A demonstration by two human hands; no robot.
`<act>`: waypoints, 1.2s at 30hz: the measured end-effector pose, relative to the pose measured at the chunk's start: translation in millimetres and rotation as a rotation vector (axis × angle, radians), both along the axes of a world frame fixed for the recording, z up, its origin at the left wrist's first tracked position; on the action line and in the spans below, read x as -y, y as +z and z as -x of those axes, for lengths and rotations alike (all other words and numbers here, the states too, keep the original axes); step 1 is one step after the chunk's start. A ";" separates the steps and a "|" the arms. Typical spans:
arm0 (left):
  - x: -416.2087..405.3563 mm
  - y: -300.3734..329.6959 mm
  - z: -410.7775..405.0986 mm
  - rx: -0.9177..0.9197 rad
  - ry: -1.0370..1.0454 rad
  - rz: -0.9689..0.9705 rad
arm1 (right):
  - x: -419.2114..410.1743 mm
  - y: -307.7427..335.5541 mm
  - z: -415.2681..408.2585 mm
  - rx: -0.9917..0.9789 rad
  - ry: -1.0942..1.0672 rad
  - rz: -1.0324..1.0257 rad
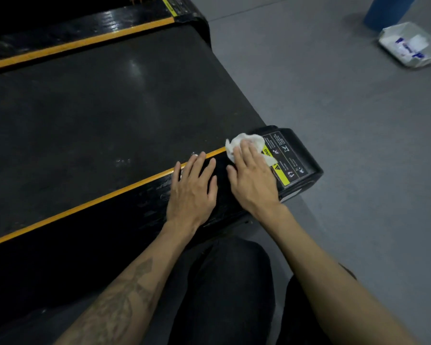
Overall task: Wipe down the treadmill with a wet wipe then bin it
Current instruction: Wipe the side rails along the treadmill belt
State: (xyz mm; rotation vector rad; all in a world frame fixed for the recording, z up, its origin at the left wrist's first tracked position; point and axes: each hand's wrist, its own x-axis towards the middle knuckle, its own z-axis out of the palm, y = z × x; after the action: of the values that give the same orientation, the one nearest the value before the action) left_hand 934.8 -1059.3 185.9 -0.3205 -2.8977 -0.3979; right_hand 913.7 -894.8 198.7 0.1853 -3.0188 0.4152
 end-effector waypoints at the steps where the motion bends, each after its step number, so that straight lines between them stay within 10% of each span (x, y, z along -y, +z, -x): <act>1: -1.5 0.1 1.3 -0.002 0.005 -0.002 | 1.7 1.4 3.6 0.003 0.036 0.012; 36: -37.9 3.8 8.5 0.087 0.044 0.071 | -22.5 -0.7 3.2 0.072 0.012 0.045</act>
State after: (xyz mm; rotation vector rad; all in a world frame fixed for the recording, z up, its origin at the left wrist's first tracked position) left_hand 926.3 -1021.4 189.6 -0.2560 -3.0027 -0.3098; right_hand 910.5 -872.3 198.0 0.1893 -3.0766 0.5008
